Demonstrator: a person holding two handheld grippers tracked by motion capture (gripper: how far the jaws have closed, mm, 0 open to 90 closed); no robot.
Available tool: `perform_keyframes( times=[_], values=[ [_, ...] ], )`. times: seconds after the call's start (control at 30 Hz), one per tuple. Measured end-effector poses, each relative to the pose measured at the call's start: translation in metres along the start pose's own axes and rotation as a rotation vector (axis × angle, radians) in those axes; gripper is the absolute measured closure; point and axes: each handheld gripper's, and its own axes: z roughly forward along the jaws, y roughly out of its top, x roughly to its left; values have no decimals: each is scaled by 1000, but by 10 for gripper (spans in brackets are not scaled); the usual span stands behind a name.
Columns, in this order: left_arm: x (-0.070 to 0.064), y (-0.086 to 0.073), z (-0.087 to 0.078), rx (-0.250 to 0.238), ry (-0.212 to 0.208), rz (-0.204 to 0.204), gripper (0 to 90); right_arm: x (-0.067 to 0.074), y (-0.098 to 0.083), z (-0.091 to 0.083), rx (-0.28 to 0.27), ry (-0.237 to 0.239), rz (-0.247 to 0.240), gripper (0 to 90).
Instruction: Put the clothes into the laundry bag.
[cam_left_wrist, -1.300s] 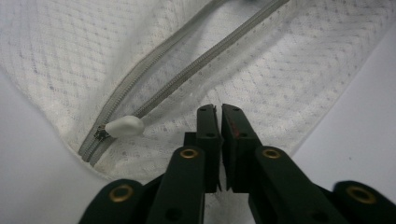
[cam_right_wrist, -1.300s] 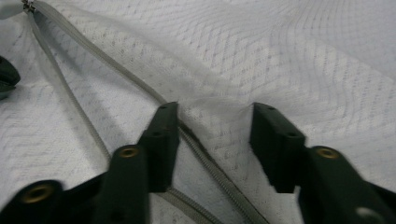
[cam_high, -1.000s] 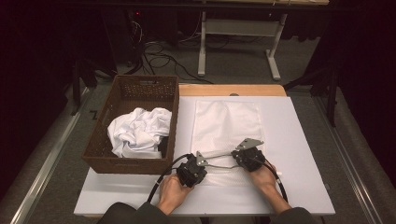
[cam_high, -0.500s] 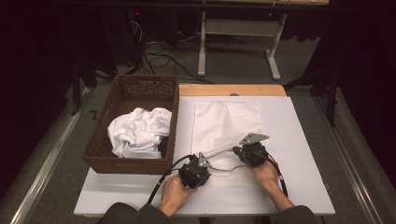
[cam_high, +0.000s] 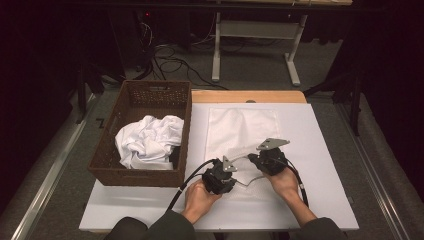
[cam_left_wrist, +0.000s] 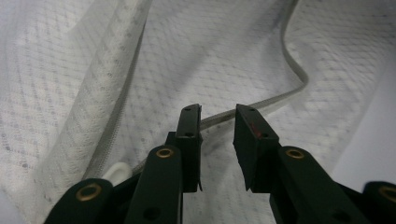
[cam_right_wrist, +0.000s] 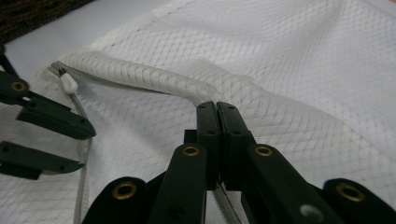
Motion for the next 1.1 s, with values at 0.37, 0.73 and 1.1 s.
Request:
perform_keyframes(
  times=[0.37,0.73,1.1],
  values=[
    [9,3,4,8,64,-37,682,-8,12,-14,-34,-2,15,897],
    [12,2,6,28,89,-49,666,-11,26,-26,-55,-21,12,898],
    [14,2,3,39,93,-52,618,-15,33,-29,-37,-19,14,898]
  ],
)
